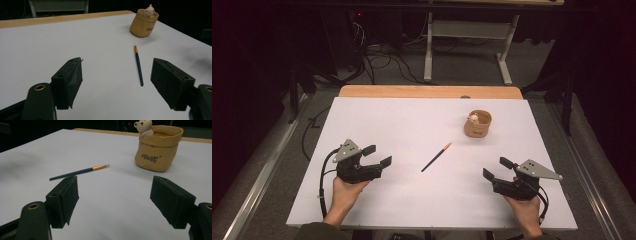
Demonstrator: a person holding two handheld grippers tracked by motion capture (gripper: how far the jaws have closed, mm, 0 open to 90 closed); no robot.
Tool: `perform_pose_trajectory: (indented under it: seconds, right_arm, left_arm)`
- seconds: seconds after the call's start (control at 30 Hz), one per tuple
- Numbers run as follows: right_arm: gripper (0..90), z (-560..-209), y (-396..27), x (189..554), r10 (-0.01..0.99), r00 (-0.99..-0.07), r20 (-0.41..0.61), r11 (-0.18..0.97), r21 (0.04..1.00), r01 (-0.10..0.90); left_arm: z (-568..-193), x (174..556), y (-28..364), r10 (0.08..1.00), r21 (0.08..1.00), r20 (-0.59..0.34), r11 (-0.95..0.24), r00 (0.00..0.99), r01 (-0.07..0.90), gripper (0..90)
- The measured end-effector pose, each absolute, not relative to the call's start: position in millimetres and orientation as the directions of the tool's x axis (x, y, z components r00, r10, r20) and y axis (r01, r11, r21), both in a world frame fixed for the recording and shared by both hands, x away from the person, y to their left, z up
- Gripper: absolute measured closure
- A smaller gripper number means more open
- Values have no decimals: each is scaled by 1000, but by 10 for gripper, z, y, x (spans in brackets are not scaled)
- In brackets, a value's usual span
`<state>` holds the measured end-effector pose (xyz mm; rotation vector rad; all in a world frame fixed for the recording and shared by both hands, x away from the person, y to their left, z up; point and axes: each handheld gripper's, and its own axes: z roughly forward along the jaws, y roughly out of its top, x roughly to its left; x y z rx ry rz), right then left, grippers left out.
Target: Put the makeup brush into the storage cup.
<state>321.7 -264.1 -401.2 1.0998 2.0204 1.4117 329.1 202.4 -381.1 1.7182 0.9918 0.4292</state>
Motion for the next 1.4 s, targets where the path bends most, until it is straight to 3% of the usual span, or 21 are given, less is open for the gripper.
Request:
perform_pose_trajectory:
  seconds: [0.87,1.4]
  right_arm:
    - [249,-4003,-2640,3209,807,-584,86,159,921,355]
    - [249,-4004,-2621,3203,802,-592,82,169,919,356]
  left_arm:
    - [-3748,3534,1622,742,897,-168,-157,649,412,251]
    - [-3666,3682,1350,712,912,-124,-193,691,363,259]
